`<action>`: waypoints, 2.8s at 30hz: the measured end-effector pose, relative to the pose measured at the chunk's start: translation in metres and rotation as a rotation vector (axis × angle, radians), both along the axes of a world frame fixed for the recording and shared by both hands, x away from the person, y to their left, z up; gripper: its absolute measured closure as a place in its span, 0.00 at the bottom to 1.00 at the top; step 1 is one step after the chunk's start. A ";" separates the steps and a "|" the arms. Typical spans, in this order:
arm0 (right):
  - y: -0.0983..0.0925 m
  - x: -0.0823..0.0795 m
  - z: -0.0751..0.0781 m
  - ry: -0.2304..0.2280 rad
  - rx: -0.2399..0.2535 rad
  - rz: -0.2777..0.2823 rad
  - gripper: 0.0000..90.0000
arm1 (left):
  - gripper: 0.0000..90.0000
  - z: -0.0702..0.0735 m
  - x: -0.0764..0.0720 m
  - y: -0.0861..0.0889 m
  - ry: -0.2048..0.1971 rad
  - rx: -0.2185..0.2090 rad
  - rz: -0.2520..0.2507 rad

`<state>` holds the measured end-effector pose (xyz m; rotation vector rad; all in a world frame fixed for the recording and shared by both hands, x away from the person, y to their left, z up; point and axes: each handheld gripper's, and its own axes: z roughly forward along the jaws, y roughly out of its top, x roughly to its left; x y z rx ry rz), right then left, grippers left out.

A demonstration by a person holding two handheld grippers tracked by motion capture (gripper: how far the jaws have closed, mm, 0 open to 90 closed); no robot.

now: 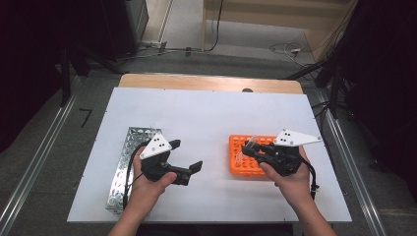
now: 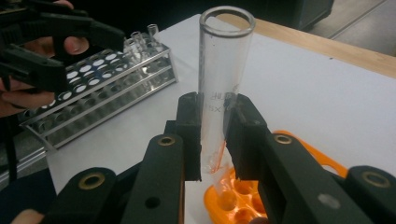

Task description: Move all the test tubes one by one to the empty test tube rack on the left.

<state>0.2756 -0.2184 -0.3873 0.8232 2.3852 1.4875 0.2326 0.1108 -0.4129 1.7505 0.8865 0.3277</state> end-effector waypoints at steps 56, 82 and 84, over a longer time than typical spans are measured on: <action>0.080 -0.031 -0.041 0.086 -0.088 0.242 0.80 | 0.84 0.000 -0.018 -0.042 -0.053 0.036 -0.181; 0.052 -0.019 -0.029 0.073 -0.007 0.185 0.00 | 0.84 0.015 -0.015 -0.007 -0.081 0.000 -0.095; 0.049 -0.017 -0.028 0.066 -0.005 0.176 0.00 | 0.84 0.017 -0.014 -0.002 -0.087 -0.003 -0.081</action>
